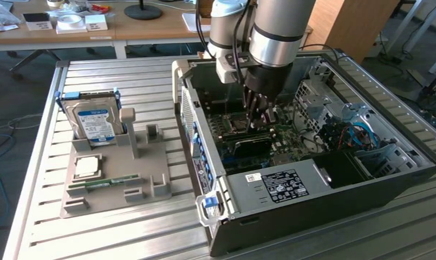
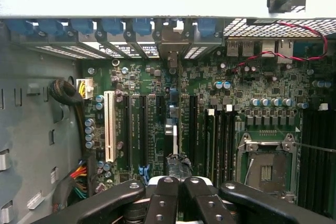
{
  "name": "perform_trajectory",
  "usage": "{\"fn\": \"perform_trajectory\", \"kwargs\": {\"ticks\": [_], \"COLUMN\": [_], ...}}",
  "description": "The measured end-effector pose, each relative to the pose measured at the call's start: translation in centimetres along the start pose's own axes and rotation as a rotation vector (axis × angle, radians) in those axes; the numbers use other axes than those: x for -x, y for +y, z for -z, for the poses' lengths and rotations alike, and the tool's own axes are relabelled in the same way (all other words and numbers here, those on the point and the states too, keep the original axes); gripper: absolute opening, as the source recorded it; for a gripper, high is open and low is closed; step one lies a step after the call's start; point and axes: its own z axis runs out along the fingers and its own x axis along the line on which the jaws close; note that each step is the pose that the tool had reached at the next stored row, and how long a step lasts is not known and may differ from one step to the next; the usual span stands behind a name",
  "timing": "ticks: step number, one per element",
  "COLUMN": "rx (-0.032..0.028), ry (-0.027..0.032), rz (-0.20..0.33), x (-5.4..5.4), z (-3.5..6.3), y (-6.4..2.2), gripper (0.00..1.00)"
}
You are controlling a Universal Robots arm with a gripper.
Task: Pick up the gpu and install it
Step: 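Press down on the gpu until it lock into place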
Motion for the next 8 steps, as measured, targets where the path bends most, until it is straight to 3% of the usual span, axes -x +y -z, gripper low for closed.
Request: {"fn": "perform_trajectory", "kwargs": {"ticks": [8], "rx": [-0.0001], "ry": [-0.0001], "rz": [0.000], "x": [0.00], "z": [-0.17], "y": [0.00], "gripper": [0.11]}}
